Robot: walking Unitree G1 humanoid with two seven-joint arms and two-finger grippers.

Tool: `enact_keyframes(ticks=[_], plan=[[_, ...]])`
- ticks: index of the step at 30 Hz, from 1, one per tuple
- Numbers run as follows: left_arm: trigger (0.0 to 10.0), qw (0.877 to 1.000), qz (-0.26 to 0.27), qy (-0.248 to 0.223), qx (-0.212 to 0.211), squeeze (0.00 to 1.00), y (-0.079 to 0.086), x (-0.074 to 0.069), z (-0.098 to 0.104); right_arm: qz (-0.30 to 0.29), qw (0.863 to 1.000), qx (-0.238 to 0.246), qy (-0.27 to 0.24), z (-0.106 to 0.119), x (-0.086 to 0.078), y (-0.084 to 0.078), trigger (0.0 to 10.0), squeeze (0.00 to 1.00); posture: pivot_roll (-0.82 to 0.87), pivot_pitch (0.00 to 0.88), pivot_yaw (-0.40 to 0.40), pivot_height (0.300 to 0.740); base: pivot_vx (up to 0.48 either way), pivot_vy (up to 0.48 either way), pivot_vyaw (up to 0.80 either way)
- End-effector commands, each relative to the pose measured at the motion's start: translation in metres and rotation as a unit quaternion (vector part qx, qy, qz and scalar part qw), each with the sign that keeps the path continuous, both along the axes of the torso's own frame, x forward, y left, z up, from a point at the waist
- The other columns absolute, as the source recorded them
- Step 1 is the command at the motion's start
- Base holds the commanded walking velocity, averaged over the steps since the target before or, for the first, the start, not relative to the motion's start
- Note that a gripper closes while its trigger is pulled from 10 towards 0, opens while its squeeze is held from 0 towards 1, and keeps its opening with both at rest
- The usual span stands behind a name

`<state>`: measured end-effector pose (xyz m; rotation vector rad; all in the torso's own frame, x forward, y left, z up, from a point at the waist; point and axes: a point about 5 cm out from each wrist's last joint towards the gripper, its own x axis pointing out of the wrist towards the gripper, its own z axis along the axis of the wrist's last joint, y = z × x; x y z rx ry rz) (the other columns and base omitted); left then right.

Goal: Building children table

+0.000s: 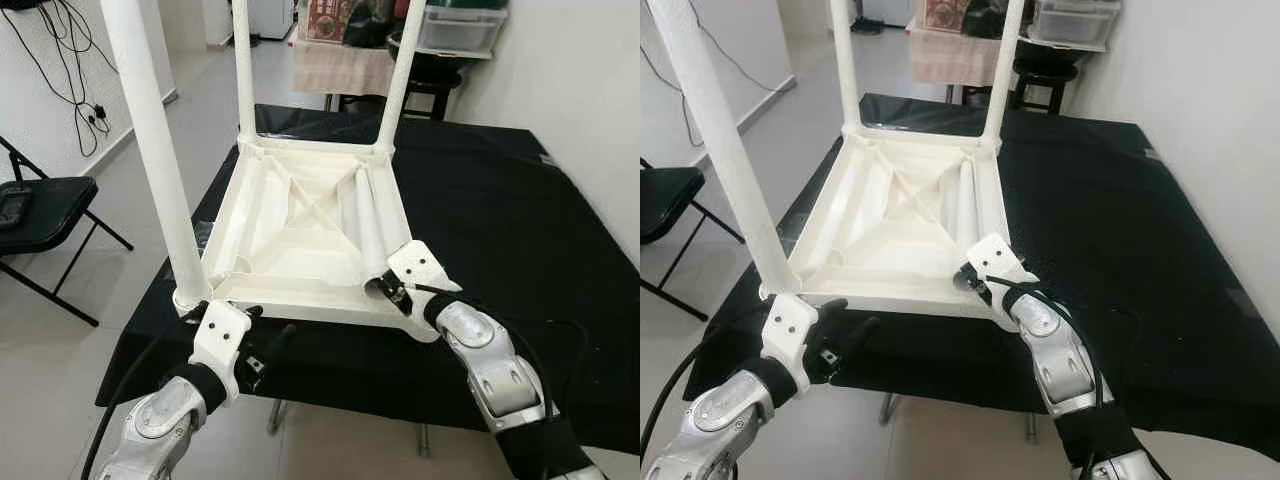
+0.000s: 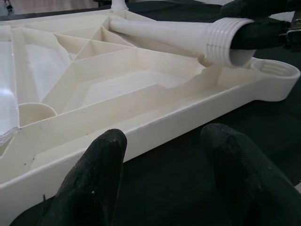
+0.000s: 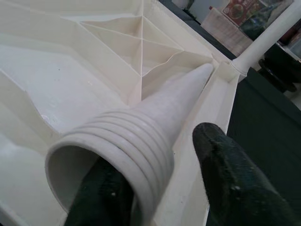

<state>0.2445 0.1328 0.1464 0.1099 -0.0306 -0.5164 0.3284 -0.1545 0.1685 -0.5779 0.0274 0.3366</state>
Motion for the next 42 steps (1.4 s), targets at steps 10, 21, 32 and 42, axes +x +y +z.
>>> enact_keyframes(ticks=[10, 21, 32, 42], plan=[[10.0, 1.0, -0.004, 0.002, 0.007, 0.0, -0.001, -0.002, 0.001, 0.003, 0.999, 0.027, -0.024, 0.008, 0.001, -0.006, 0.0, 0.0, 0.03, 0.119, -0.09, 0.74, 0.0, 0.0, 0.0], [10.0, 1.0, -0.014, -0.014, 0.007, 0.0, 0.004, 0.003, 0.015, 0.038, 0.983, 0.168, -0.07, 0.044, 0.0, -0.034, 0.0, 0.0, 0.03, 0.118, -0.081, 0.74, 0.0, 0.0, 0.0], [10.0, 0.998, -0.043, -0.045, -0.025, 0.0, -0.001, 0.019, 0.042, -0.031, 0.913, 0.392, -0.109, 0.06, -0.002, -0.078, 10.0, 0.0, 0.01, 0.116, -0.072, 0.74, 0.0, 0.0, 0.0], [10.0, 0.995, -0.061, -0.057, -0.062, 0.0, -0.016, 0.036, 0.058, 0.046, 0.862, 0.498, -0.082, 0.055, -0.008, -0.043, 10.0, 0.0, 0.0, 0.112, -0.071, 0.74, 0.0, 0.0, -0.48]])
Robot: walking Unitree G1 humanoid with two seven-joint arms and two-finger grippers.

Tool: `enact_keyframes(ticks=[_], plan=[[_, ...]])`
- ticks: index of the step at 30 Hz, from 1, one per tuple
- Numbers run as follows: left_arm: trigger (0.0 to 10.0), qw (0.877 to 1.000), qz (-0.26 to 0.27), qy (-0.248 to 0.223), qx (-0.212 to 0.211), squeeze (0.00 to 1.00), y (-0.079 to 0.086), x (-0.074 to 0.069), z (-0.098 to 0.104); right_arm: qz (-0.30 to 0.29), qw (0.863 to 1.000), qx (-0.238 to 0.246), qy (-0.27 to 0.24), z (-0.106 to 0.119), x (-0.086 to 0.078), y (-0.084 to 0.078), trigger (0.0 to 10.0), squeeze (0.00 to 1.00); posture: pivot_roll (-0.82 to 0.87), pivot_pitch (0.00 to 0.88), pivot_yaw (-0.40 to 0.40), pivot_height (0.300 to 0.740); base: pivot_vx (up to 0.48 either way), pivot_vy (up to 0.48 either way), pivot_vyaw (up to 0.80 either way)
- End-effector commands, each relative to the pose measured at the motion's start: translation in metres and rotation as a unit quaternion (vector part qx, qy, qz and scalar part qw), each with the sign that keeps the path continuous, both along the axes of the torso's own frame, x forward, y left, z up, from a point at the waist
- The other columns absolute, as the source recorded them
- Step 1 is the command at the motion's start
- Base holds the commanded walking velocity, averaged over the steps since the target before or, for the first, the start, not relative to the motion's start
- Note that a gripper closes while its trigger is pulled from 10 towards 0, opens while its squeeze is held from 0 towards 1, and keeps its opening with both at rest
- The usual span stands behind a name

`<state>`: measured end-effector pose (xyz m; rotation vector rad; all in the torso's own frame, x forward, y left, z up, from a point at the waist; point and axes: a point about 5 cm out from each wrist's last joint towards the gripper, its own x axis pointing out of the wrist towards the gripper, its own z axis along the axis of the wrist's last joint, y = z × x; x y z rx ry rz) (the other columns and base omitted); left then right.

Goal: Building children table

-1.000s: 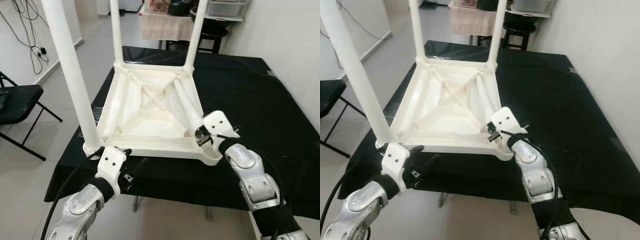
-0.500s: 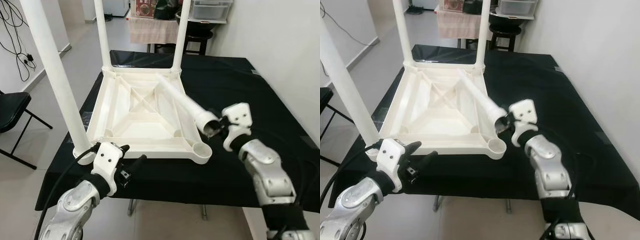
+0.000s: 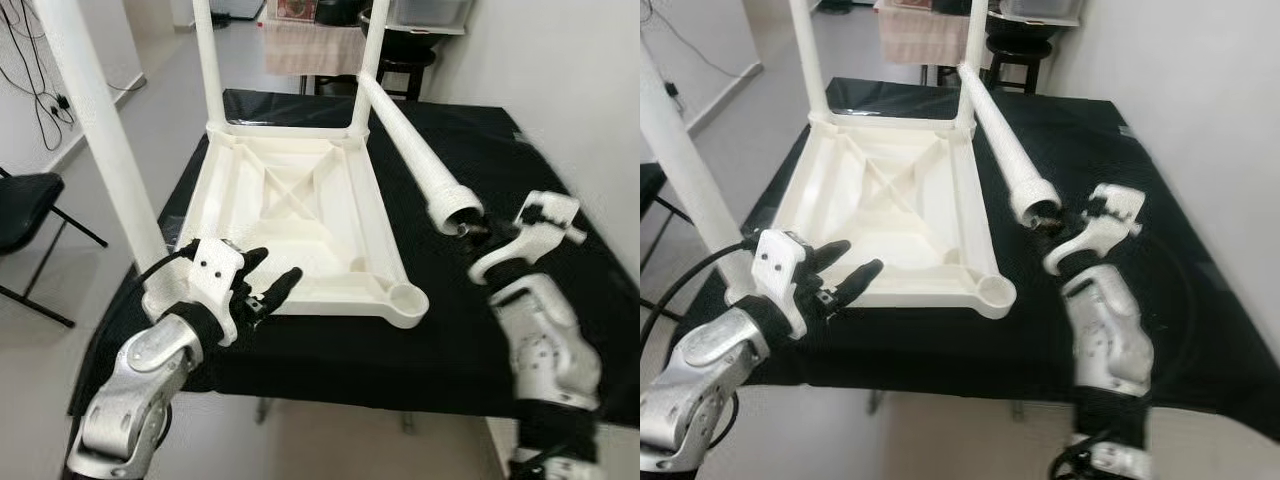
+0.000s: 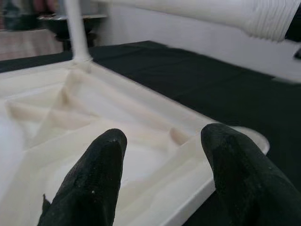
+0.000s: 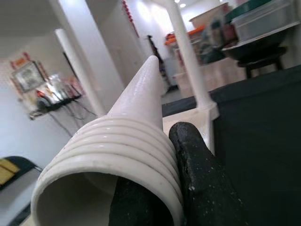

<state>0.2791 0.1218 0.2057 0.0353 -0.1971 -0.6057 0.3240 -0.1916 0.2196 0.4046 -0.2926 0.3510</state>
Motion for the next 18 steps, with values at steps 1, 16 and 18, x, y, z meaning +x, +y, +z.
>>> enact_keyframes(ticks=[1, 16, 18], plan=[[10.0, 1.0, -0.016, 0.009, -0.01, 0.0, -0.007, 0.004, 0.001, 0.0, 0.999, 0.028, -0.017, 0.005, -0.004, -0.006, 10.0, 0.0, 0.0, 0.111, -0.071, 0.74, 0.0, 0.0, -0.8], [10.0, 0.991, -0.012, 0.034, -0.128, 0.0, -0.015, 0.033, 0.039, 0.042, 0.993, 0.103, -0.041, 0.012, -0.011, -0.009, 10.0, 0.0, -0.03, 0.105, -0.071, 0.74, 0.0, 0.0, -0.8], [10.0, 0.99, -0.013, 0.033, -0.14, 0.0, -0.015, 0.034, 0.043, 0.042, 0.993, 0.101, -0.041, 0.011, -0.011, -0.009, 10.0, 0.0, -0.03, 0.105, -0.071, 0.74, 0.0, 0.0, -0.8]])
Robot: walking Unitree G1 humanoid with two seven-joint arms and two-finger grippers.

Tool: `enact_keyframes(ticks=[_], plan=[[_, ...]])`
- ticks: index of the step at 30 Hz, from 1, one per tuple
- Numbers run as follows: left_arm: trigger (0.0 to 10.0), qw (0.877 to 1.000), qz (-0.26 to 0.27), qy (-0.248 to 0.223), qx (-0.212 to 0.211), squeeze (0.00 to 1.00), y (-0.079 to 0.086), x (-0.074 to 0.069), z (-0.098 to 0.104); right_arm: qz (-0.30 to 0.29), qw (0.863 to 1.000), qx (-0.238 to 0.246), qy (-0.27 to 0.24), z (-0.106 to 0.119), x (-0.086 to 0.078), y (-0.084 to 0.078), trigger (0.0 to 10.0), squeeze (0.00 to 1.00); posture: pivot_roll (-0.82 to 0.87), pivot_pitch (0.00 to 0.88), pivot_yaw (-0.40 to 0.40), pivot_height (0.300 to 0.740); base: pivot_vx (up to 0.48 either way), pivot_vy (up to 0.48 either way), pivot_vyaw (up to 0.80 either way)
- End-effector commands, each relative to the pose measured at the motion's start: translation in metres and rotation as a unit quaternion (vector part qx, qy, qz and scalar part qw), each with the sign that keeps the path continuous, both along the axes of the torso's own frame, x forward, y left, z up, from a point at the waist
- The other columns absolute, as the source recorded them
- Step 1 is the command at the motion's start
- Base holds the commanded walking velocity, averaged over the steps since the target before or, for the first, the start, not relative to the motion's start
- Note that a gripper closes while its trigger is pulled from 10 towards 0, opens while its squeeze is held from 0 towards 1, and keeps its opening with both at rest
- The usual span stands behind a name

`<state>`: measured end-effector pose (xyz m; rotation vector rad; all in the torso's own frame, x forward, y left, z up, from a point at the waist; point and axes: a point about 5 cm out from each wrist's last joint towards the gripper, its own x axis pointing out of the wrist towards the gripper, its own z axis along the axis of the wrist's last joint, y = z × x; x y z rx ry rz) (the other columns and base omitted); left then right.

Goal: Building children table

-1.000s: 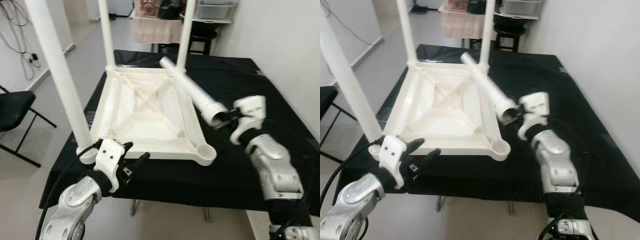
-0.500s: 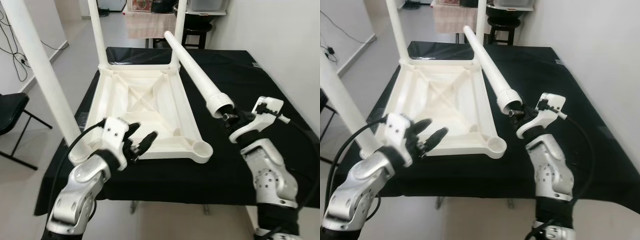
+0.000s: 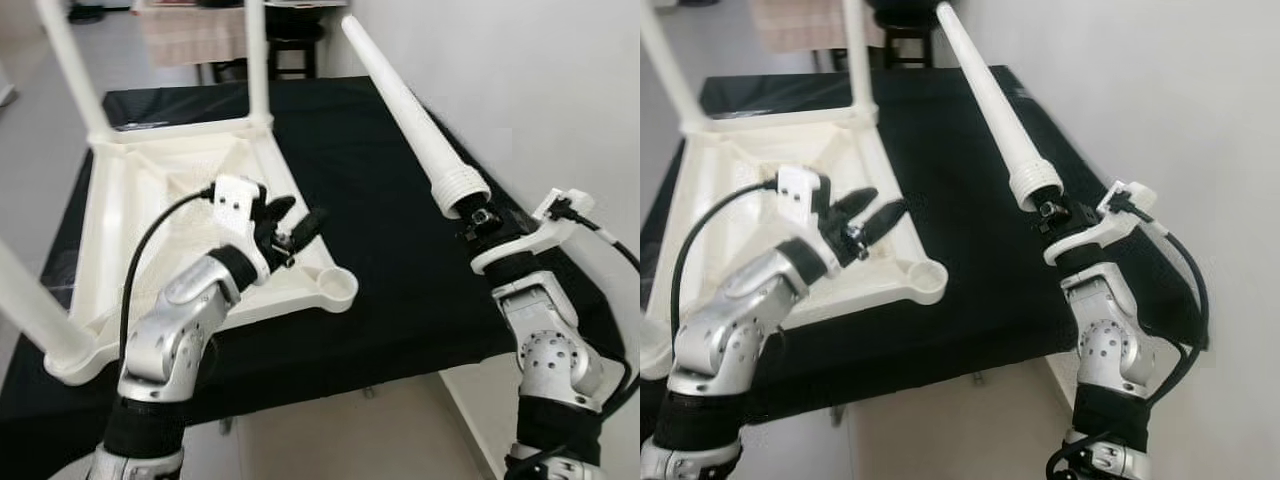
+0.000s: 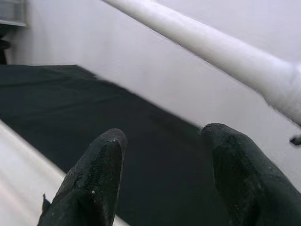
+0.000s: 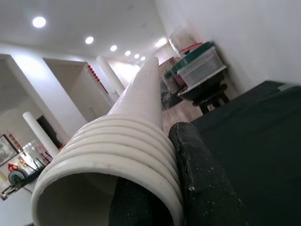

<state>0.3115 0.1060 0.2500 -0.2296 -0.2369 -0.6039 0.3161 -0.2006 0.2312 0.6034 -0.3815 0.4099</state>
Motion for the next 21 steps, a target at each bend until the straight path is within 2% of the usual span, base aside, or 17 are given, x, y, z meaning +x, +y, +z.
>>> enact_keyframes(ticks=[1, 3, 12, 16, 17, 21], plan=[[10.0, 0.999, -0.004, 0.005, -0.045, 0.0, 0.0, 0.003, 0.013, 0.001, 1.0, -0.007, -0.005, -0.002, -0.002, -0.002, 10.0, 0.0, -0.03, 0.103, -0.069, 0.74, 0.0, 0.0, -0.8], [10.0, 0.999, -0.006, 0.003, -0.052, 0.0, -0.001, 0.005, 0.018, -0.004, 1.0, -0.009, -0.006, -0.001, -0.002, -0.005, 10.0, 0.0, -0.03, 0.1, -0.069, 0.74, 0.0, 0.0, -0.8], [10.0, 0.998, -0.012, 0.009, -0.053, 0.0, -0.003, 0.01, 0.02, -0.016, 1.0, -0.013, -0.01, 0.003, -0.002, -0.017, 10.0, 0.0, -0.04, 0.092, -0.068, 0.74, 0.0, 0.0, -0.8], [10.0, 0.999, -0.009, 0.008, -0.043, 0.0, -0.005, 0.01, 0.018, -0.01, 1.0, -0.015, -0.009, 0.002, -0.002, -0.014, 10.0, 0.0, -0.04, 0.092, -0.069, 0.74, 0.0, 0.0, -0.8], [10.0, 0.999, 0.0, -0.015, -0.033, 0.0, -0.005, 0.009, 0.019, -0.002, 1.0, -0.018, -0.008, 0.0, -0.002, -0.009, 10.0, 0.0, -0.04, 0.092, -0.07, 0.74, 0.0, 0.0, -0.8], [10.0, 0.999, 0.011, -0.026, -0.02, 0.0, -0.006, 0.008, 0.02, 0.002, 1.0, -0.025, -0.006, -0.002, -0.001, -0.006, 10.0, 0.0, -0.04, 0.093, -0.071, 0.74, 0.0, 0.0, -0.8]])
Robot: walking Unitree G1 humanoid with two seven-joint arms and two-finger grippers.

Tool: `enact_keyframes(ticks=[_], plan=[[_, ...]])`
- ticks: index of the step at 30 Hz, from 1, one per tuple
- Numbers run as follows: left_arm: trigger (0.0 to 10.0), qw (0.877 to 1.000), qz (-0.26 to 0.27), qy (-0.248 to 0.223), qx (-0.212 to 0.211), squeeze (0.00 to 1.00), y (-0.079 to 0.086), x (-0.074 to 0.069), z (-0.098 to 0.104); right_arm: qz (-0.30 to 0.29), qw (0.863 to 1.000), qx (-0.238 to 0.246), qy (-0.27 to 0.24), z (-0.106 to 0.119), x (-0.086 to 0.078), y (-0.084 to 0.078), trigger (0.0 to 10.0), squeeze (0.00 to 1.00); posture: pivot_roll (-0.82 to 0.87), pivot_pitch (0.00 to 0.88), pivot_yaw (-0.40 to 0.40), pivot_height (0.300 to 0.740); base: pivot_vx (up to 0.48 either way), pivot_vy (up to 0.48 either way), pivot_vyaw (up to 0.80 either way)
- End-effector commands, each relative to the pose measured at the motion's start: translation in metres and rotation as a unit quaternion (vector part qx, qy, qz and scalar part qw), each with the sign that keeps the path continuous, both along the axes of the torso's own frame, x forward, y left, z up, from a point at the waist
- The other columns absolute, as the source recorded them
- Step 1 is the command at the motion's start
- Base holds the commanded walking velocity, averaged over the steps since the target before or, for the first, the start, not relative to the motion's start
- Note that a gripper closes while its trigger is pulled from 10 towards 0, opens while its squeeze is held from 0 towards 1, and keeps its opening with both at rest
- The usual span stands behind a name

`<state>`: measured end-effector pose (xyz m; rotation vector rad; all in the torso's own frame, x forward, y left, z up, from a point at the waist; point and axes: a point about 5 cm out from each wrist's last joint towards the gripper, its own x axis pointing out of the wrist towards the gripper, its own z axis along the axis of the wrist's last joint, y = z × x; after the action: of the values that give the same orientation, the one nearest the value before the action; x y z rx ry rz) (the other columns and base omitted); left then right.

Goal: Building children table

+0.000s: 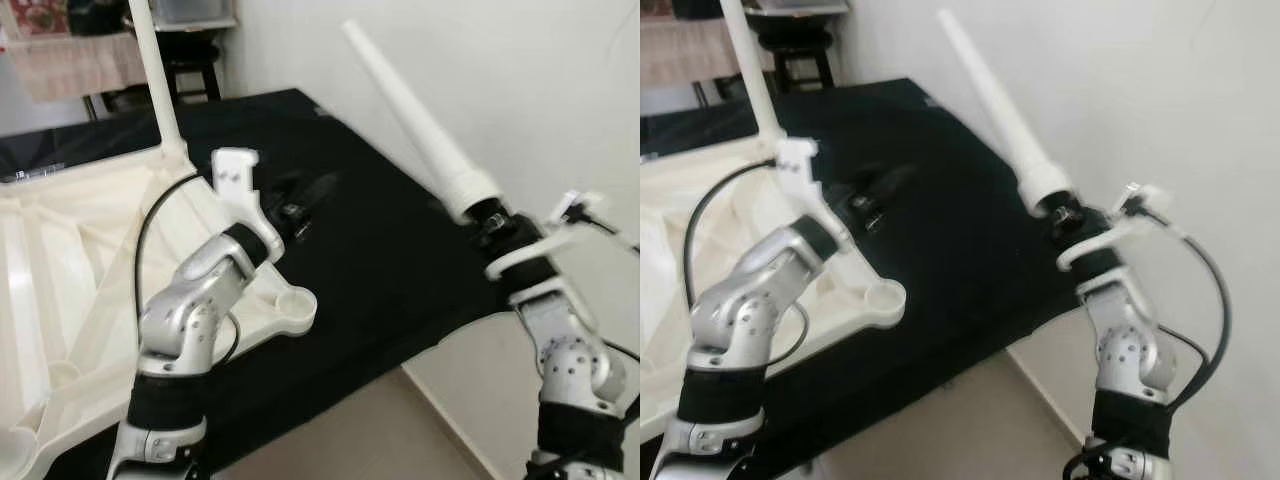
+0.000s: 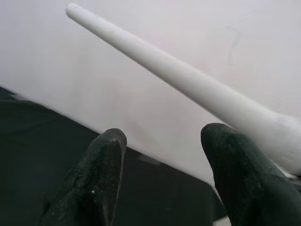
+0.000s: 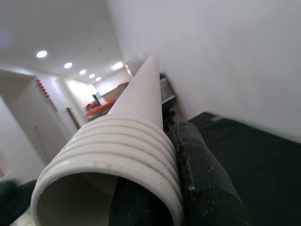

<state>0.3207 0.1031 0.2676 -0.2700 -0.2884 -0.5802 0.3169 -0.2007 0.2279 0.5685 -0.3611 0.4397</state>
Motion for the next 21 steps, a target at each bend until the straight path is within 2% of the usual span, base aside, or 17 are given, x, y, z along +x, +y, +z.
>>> enact_keyframes(ticks=[1, 5, 13, 16, 18, 21], plan=[[10.0, 1.0, 0.001, -0.011, 0.014, 0.0, -0.003, -0.001, 0.002, -0.01, 1.0, -0.006, -0.008, 0.001, -0.002, -0.005, 10.0, 0.0, -0.04, 0.093, -0.071, 0.74, 0.0, 0.0, -0.8], [10.0, 1.0, 0.009, -0.012, 0.015, 0.0, -0.003, 0.0, 0.002, -0.004, 1.0, -0.011, -0.009, 0.001, -0.002, -0.002, 10.0, 0.0, -0.03, 0.097, -0.072, 0.74, 0.0, 0.0, -0.8], [10.0, 1.0, 0.006, -0.006, 0.022, 0.0, 0.001, 0.003, 0.006, -0.002, 1.0, -0.022, -0.02, 0.001, -0.004, -0.003, 10.0, 0.0, -0.03, 0.103, -0.07, 0.74, 0.0, 0.0, 0.0], [10.0, 1.0, -0.016, 0.005, 0.007, 0.0, 0.002, 0.004, 0.011, 0.001, 0.999, -0.025, -0.033, 0.003, -0.006, -0.006, 10.0, 0.0, -0.03, 0.105, -0.066, 0.74, 0.0, 0.0, 0.0], [10.0, 0.998, -0.059, 0.012, -0.032, 0.0, 0.005, 0.004, 0.021, 0.006, 0.998, -0.027, -0.054, 0.008, -0.01, -0.014, 10.0, 0.0, -0.03, 0.106, -0.065, 0.74, 0.0, 0.0, 0.0], [10.0, 0.995, -0.085, 0.016, -0.053, 0.0, 0.006, 0.004, 0.026, 0.014, 0.998, -0.028, -0.062, 0.009, -0.012, -0.016, 10.0, 0.0, -0.03, 0.107, -0.064, 0.74, 0.0, 0.0, 0.0]])
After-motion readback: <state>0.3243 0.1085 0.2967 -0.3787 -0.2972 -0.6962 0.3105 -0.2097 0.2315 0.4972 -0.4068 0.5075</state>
